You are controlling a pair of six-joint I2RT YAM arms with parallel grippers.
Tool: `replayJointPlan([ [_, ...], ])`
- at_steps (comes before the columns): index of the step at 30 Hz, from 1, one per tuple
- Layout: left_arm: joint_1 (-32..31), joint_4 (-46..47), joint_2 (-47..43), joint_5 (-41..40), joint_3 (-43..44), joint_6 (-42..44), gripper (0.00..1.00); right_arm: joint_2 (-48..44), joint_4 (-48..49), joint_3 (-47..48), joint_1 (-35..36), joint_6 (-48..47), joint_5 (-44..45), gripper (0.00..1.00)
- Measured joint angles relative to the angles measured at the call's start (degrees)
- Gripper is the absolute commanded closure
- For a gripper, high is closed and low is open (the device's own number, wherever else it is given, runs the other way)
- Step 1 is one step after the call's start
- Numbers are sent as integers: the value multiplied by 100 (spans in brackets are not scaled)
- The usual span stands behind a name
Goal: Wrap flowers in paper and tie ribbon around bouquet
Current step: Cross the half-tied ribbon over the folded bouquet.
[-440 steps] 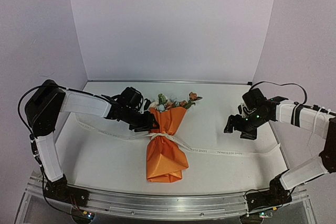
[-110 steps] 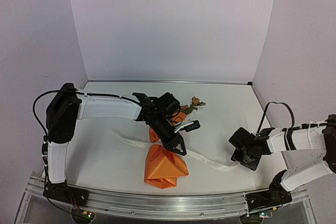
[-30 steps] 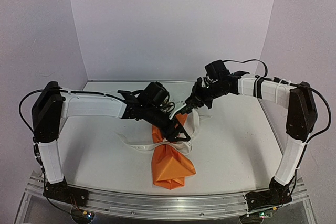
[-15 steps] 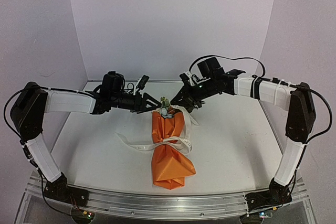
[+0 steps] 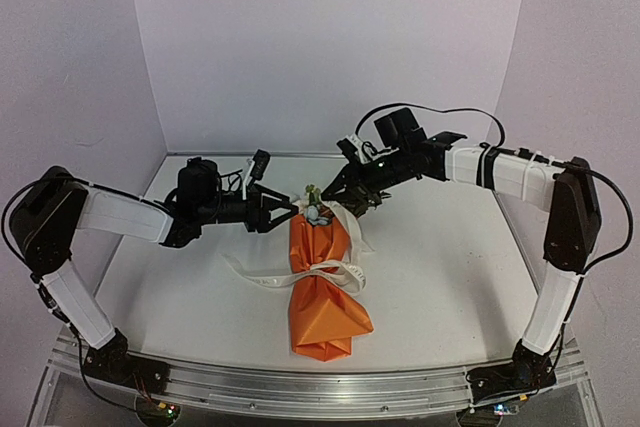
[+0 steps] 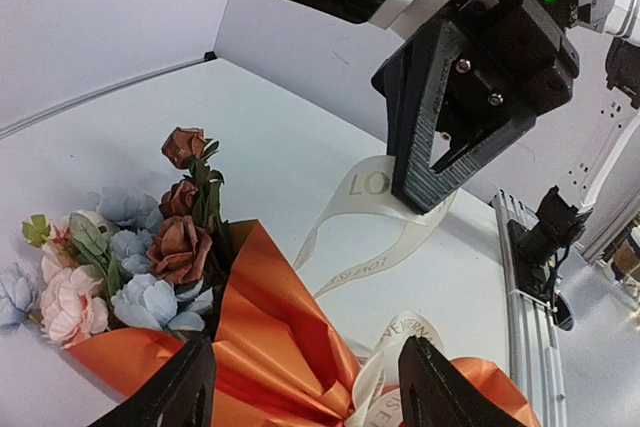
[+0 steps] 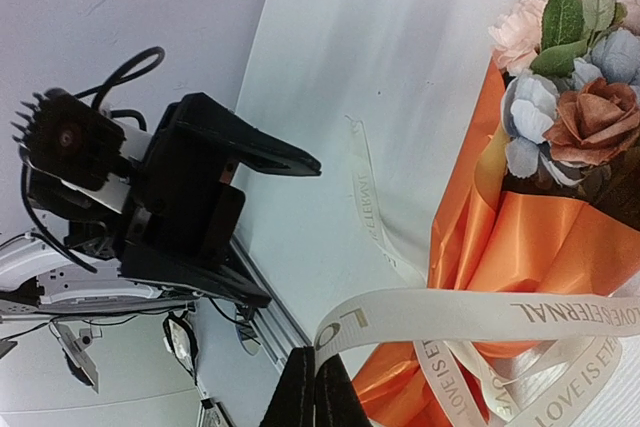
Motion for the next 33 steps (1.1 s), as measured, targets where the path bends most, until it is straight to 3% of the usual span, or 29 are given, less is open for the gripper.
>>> replayJointPlan([
  [7, -10, 946, 655, 160, 148, 800, 39, 0, 2, 57, 24, -20, -89, 100],
  [19, -294, 955, 1379, 429, 988, 1451, 39, 0, 2, 57, 47, -20, -110, 100],
  [26, -504, 902, 1733, 458, 1338, 1545, 45, 0, 2, 59, 76, -20, -110, 100],
  [29, -542, 918, 1869, 386, 1461, 1530, 57, 0, 1, 58, 88, -20, -110, 100],
  [33, -544, 912, 1973, 283, 1530, 1493, 90, 0, 0, 58, 97, -20, -108, 100],
])
